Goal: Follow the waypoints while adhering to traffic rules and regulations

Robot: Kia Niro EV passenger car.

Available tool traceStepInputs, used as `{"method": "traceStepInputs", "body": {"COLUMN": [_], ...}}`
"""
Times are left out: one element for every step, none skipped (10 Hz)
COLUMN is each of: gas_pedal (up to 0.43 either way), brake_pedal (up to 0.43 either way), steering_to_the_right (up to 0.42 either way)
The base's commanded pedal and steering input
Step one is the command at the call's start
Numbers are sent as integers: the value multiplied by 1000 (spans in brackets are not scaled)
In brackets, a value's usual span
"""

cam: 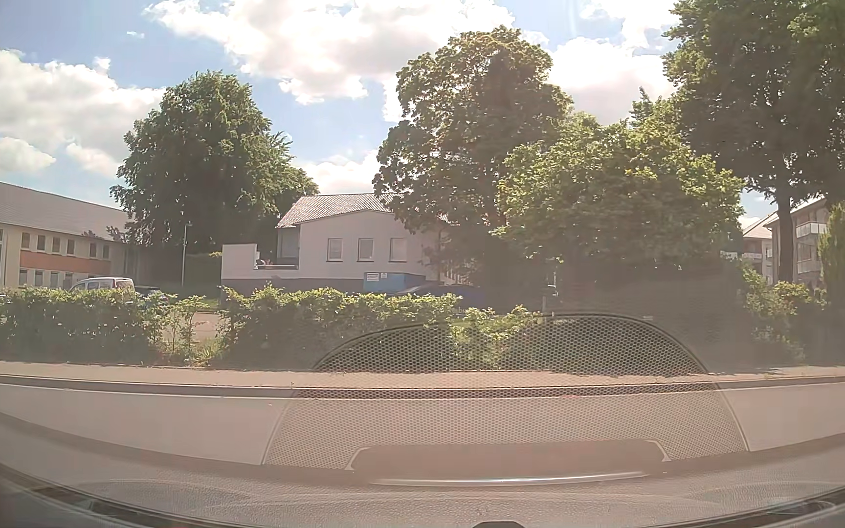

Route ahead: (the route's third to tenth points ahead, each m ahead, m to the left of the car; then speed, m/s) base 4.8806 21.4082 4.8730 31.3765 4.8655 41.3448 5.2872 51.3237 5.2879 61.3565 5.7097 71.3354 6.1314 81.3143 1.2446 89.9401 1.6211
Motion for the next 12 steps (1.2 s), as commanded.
{"method": "traceStepInputs", "body": {"gas_pedal": [0,0,0,0,0,0,0,0,0,0,0,0], "brake_pedal": [220,189,189,189,165,79,0,0,0,0,0,0], "steering_to_the_right": [-340,-357,-371,-391,-410,-432,-452,-466,-479,-485,-488,-491]}}
